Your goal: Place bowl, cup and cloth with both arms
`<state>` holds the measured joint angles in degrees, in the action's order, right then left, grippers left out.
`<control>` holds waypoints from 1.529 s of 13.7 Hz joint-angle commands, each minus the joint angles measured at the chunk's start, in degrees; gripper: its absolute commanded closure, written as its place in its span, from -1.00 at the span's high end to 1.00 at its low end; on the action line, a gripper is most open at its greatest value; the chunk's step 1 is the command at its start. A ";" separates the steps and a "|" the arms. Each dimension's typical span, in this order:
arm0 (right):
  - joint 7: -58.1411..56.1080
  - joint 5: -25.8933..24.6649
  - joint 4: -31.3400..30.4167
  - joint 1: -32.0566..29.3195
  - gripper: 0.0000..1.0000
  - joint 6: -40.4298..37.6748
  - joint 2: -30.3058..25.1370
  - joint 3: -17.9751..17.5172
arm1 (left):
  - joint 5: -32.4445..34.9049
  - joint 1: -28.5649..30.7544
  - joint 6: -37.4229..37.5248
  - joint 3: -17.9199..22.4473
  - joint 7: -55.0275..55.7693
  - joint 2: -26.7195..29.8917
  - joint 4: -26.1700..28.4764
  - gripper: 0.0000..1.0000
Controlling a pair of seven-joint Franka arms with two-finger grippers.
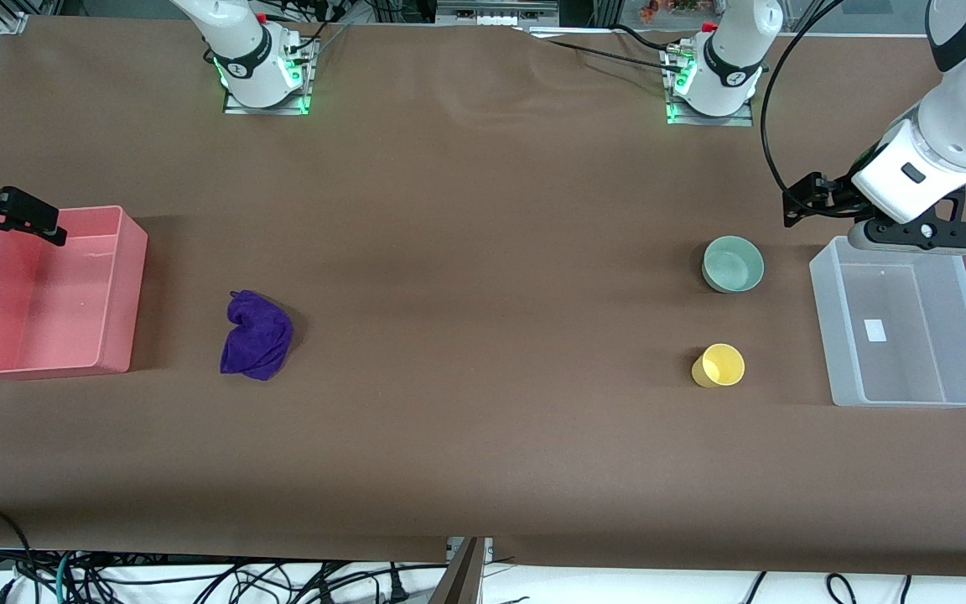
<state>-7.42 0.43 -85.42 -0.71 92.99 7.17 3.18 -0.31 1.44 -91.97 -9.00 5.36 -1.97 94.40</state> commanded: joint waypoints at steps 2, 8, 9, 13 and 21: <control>-0.14 0.53 0.26 -0.26 0.99 0.18 0.04 -0.02 | -0.83 0.32 0.57 -0.05 -0.17 -1.72 -1.68 1.00; -0.14 0.53 0.26 -0.26 0.99 0.18 0.22 0.07 | -0.13 0.32 -5.48 -0.05 -0.08 -5.67 -1.68 1.00; -0.14 0.45 0.26 -0.26 0.99 0.18 0.22 0.07 | -0.13 0.24 -6.54 -0.05 -0.08 -6.29 -1.68 1.00; -0.32 0.62 0.17 -0.35 0.99 0.18 0.48 0.16 | -0.21 0.23 -5.07 -0.32 -0.17 -6.99 1.03 1.00; -0.05 1.41 -0.18 -0.08 0.99 3.60 3.82 -0.10 | 0.05 1.29 -17.23 -0.41 -5.17 -0.24 25.96 1.00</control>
<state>-7.42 0.66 -85.52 -0.71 95.35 9.85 3.27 -0.27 1.63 -102.31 -9.09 3.47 -8.09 109.82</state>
